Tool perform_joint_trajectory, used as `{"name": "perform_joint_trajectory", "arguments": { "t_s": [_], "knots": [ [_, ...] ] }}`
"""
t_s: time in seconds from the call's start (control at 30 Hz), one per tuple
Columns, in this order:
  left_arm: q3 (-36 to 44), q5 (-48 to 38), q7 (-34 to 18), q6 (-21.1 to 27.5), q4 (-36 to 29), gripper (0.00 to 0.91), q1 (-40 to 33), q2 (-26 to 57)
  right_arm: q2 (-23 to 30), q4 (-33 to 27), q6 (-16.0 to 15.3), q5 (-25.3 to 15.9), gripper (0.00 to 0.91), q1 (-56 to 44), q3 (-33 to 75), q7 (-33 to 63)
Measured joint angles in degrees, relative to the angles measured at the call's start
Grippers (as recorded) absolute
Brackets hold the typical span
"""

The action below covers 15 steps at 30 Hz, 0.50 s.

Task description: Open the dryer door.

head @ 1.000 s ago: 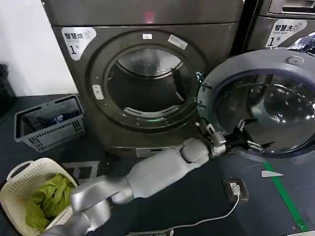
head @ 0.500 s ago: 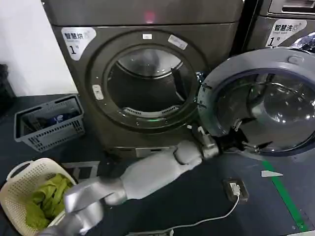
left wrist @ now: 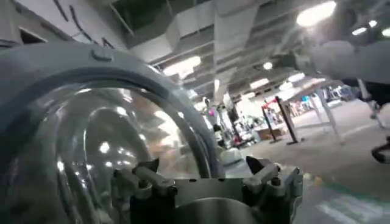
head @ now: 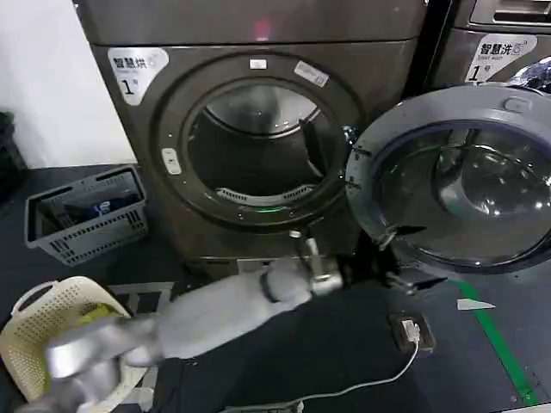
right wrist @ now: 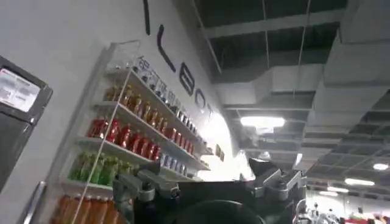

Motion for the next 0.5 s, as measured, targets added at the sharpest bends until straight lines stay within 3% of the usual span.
{"name": "perform_joint_trajectory", "arguments": {
  "t_s": [0.27, 0.5],
  "knots": [
    [-0.3, 3.1, 2.8, 4.7, -8.9, 0.907, 0.0, 14.2, 0.6, 0.6, 0.7, -2.3, 0.907, 0.6, -0.4, 0.2],
    [-1.7, 2.4, 6.1, 12.3, -14.4, 0.907, -0.3, 27.5, 0.6, 0.9, -0.1, -2.7, 0.907, 1.8, -1.6, 0.4]
  ]
}}
